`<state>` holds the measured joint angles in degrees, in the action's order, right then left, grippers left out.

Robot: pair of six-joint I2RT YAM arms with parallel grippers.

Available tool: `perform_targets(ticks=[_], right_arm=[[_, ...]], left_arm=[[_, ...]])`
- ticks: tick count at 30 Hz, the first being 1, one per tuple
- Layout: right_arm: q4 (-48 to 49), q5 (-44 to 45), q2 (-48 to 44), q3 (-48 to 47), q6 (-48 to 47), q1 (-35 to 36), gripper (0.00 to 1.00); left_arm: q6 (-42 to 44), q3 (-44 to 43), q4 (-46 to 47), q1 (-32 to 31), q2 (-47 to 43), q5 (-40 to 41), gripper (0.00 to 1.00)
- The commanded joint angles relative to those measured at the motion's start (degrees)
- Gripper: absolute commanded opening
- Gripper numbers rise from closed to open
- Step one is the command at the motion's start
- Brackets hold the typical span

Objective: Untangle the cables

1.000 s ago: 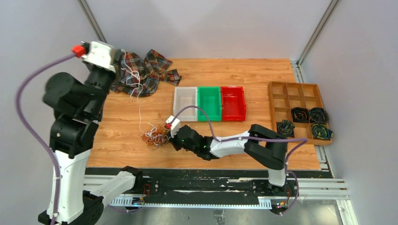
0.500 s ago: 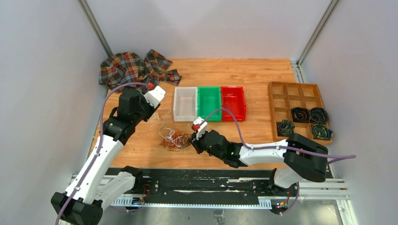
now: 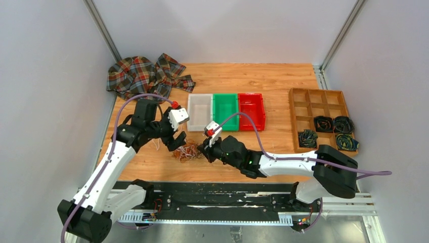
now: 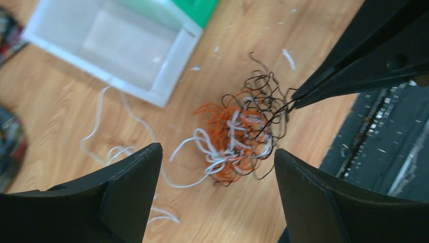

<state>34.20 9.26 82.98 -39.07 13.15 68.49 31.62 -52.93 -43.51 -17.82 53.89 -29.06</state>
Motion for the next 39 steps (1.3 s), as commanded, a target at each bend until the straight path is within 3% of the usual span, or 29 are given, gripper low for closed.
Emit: perform_targets(ticks=[1, 10, 19, 26, 30, 39], right_arm=[[0.0, -3.2, -1.8, -2.3, 0.1, -0.5, 0.01], [0.1, -3.7, -2.7, -1.9, 1.3, -0.6, 0.01], [0.1, -3.0, -3.1, -1.0, 1.7, -0.6, 0.01], [1.1, -4.2, -3.9, -1.0, 2.4, -0.6, 0.01], [2.1, -6.0, -4.3, -1.6, 3.3, -0.5, 0.01], [2.7, -9.7, -5.3, -2.4, 4.3, -0.5, 0.01]], left_arm=[[2.7, 0.1, -1.9, -1.0, 3.4, -12.1, 0.84], [17.3, 0.2, -9.2, -5.4, 7.8, -13.2, 0.72], [23.5, 1.9, -11.5, -5.9, 7.0, -9.3, 0.66], [12.6, -0.8, -9.8, -5.9, 7.1, -19.7, 0.65], [8.4, -0.7, -8.1, -6.2, 5.9, -20.8, 0.64], [2.8, 0.8, -0.8, -6.4, 4.7, -13.2, 0.25]])
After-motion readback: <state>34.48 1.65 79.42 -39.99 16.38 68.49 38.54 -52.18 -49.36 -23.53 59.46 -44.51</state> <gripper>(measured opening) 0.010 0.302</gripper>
